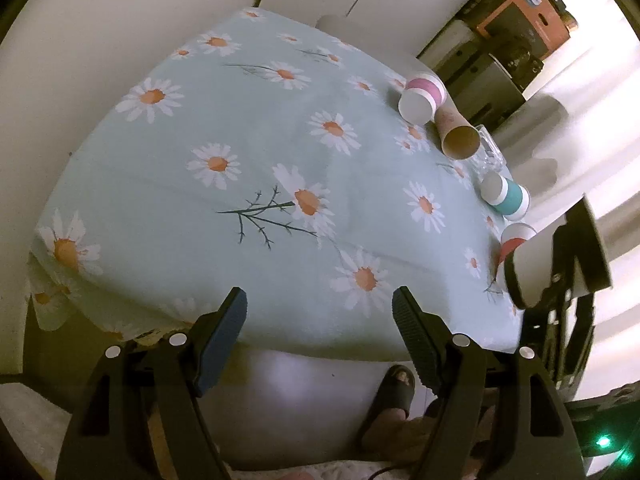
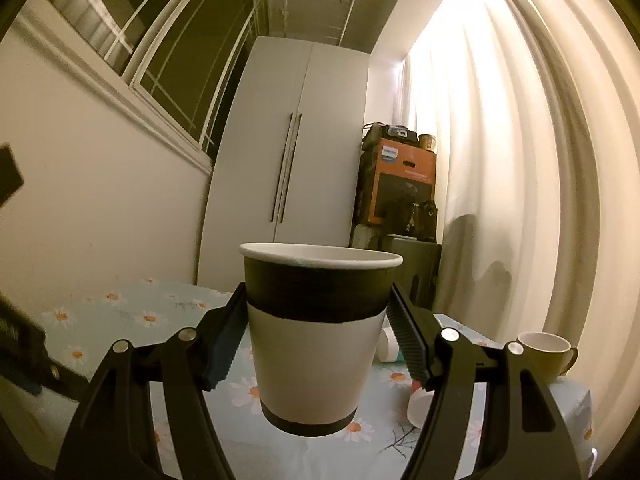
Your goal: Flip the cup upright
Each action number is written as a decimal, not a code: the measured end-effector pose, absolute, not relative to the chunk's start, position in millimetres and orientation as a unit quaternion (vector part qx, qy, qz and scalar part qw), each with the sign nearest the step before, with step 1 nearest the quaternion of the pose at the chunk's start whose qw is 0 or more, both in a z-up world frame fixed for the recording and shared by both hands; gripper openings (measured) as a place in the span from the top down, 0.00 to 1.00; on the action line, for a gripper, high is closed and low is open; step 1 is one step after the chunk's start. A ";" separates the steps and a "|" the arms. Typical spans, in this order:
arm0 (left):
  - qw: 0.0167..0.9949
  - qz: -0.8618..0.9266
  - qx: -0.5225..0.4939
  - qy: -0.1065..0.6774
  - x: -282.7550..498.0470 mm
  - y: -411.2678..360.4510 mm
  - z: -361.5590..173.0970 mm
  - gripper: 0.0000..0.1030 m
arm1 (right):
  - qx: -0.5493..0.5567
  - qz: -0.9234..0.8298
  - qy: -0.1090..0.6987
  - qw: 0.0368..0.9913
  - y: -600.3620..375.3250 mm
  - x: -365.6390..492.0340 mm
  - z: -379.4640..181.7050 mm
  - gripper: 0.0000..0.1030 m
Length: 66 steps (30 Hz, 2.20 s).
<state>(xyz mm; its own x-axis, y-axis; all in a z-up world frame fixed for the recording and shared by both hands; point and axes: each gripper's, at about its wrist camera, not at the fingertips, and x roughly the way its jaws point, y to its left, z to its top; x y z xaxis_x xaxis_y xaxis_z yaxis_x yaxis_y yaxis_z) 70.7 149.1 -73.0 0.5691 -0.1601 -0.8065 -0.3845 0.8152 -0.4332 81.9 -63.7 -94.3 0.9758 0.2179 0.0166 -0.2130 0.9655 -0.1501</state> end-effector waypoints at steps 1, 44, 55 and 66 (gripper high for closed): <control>0.834 0.069 -0.299 0.459 70.1 150.5 -73.5 0.29 | -0.069 0.109 -0.010 0.992 -64.1 84.2 -97.6 0.34; 0.848 0.093 -0.277 0.442 68.8 153.0 -68.2 0.29 | -0.093 0.142 0.036 0.985 -49.5 78.3 -113.4 0.05; 0.885 0.092 -0.233 0.392 54.6 138.9 -43.4 0.09 | -0.061 0.170 0.069 0.981 -98.7 57.0 -32.0 0.05; 0.935 0.043 -0.167 0.309 24.8 97.8 -5.9 0.06 | -0.060 0.262 0.134 0.954 -156.3 40.6 27.7 0.05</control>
<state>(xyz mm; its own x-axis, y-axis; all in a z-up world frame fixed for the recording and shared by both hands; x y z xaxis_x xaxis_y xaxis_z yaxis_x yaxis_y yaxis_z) 24.8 97.8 -5.9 0.8050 -0.0219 -0.5928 -0.1844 0.9406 -0.2852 40.6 -156.3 27.7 0.8272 0.4831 -0.2870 -0.5151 0.8560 -0.0441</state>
